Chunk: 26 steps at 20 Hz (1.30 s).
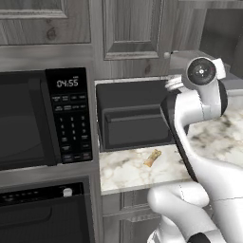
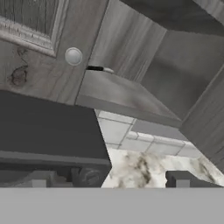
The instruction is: Pick the pan from the cabinet and place it on the stove. Then turn on the stove burner for the pan.
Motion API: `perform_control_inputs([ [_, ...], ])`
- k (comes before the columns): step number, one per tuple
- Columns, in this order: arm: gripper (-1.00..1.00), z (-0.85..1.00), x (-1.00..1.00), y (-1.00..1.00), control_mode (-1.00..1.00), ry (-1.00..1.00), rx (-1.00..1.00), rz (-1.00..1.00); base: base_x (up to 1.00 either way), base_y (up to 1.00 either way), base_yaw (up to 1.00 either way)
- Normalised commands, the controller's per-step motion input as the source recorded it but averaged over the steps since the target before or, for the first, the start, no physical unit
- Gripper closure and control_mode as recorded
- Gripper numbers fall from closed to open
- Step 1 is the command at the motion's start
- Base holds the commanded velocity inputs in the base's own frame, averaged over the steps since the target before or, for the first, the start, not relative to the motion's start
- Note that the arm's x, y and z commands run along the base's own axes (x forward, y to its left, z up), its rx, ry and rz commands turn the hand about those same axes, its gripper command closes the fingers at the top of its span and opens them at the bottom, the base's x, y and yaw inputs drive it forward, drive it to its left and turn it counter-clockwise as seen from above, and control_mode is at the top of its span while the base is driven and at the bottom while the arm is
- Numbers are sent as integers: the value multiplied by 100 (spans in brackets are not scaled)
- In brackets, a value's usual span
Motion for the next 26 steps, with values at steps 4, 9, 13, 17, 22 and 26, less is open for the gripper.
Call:
perform_control_inputs([
  [4, -100, 0, 28, 27, -100, -25, 18, 22, 0, 0, 0],
  [9, -100, 0, 30, 24, -100, -27, 16, 22, 0, 0, 0],
  [13, -100, 12, 15, 12, -100, -28, 10, 18, 0, 0, 0],
  [17, -100, 30, 0, 0, -100, -23, 0, 9, 0, 0, 0],
  [22, -100, 21, 2, 0, -100, -21, 0, 5, 0, 0, 0],
  [26, -100, 15, 14, 0, -100, -13, 0, 0, 0, 0, 0],
])
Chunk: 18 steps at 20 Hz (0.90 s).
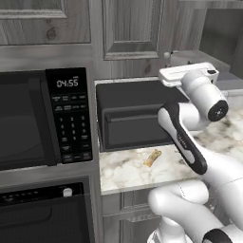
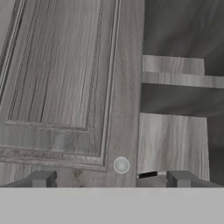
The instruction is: Pick the pan from the cabinet and place it on the stove. Then turn on the stove burner for the pan.
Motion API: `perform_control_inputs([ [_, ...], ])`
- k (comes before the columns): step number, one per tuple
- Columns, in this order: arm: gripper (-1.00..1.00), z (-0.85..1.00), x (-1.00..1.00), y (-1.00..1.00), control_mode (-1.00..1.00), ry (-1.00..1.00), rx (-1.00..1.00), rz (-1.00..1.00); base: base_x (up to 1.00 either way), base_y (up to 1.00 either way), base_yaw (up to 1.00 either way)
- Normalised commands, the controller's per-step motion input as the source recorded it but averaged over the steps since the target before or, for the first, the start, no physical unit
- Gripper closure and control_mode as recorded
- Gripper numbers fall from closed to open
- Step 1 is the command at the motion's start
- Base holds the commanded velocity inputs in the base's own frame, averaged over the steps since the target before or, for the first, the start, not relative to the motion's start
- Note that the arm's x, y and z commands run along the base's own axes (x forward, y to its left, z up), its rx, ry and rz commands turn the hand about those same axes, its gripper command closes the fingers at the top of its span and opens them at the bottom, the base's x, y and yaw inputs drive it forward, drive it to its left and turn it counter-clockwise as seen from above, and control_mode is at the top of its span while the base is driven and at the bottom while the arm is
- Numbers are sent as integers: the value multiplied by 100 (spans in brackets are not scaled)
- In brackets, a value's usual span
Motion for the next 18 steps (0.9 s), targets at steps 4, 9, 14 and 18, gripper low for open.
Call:
perform_control_inputs([
  [4, -100, 2, 27, 0, -100, -5, 0, 0, 0, 0, 0],
  [9, -100, 0, 37, 0, -100, 0, 0, 1, 0, 0, 0],
  [14, -100, 0, 39, 0, -100, 0, 0, 4, 0, 0, 0],
  [18, -100, 0, 29, 0, -100, 0, 0, 3, 0, 0, 0],
])
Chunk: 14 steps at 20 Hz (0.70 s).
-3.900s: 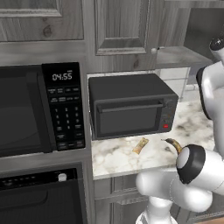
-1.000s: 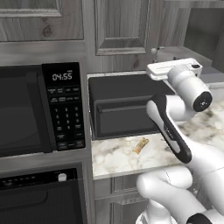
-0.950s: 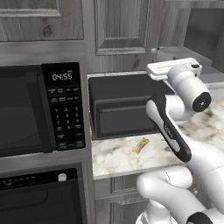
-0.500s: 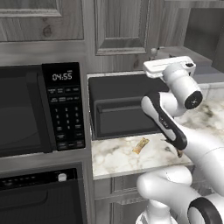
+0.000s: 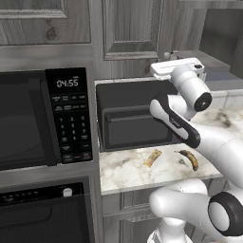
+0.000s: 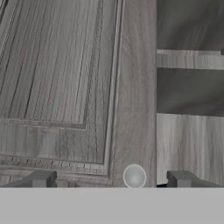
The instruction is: Pick the pan from the cabinet and place it on the stove. Then turn on the stove burner for the pan.
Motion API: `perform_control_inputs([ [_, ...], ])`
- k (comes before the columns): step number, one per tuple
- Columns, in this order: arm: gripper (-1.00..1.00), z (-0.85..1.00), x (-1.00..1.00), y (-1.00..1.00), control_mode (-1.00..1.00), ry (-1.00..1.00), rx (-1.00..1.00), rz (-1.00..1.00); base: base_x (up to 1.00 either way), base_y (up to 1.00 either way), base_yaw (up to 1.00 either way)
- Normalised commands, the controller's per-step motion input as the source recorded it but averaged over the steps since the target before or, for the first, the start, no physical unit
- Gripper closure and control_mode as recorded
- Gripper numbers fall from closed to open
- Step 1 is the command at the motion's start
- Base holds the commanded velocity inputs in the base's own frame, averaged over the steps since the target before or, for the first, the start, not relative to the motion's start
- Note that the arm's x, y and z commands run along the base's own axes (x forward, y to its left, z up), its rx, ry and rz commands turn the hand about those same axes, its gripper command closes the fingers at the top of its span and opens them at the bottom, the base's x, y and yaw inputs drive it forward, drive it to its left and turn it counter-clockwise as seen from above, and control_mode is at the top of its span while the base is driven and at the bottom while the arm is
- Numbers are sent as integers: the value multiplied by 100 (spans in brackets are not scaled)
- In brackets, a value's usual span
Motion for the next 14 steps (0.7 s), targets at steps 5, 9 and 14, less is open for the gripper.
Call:
perform_control_inputs([
  [5, -100, 0, 18, -6, -100, 0, 0, 0, 0, 0, 0],
  [9, -100, 0, 18, 0, -100, 0, 0, 0, 0, 0, 0],
  [14, -100, 0, 20, 0, -100, 0, 0, 0, 0, 0, 0],
])
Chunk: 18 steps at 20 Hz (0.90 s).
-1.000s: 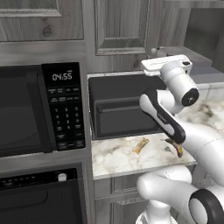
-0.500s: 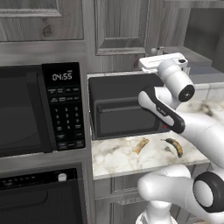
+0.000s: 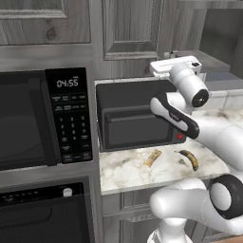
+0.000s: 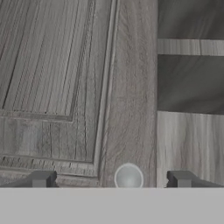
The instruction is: Pick the pan from the cabinet and place it on the stove. Then turn on the stove burner for the pan.
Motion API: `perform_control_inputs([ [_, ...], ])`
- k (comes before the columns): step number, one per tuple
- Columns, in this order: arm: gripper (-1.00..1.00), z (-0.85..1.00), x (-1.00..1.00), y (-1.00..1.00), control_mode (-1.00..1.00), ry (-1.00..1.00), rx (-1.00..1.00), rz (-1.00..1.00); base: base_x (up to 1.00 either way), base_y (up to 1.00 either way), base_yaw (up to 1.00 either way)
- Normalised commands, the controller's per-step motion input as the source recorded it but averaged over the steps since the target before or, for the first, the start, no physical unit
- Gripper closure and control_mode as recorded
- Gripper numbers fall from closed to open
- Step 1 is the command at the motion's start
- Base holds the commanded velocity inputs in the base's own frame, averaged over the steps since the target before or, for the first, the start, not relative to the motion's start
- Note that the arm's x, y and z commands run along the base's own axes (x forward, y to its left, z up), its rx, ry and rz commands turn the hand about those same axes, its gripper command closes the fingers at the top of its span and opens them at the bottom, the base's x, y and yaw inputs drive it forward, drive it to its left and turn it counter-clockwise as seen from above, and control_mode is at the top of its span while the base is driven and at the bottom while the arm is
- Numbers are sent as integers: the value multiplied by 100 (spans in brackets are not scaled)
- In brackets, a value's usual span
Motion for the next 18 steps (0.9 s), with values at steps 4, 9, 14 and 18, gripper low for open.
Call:
perform_control_inputs([
  [4, -100, 0, 20, 0, -100, 0, 0, 0, 0, 0, 0],
  [9, -100, 0, 21, 0, -100, 0, 0, 0, 0, 0, 0],
  [14, -100, 0, 22, 0, -100, 0, 0, 0, 0, 0, 0],
  [18, -100, 0, 20, 0, -100, 0, 0, 0, 0, 0, 0],
])
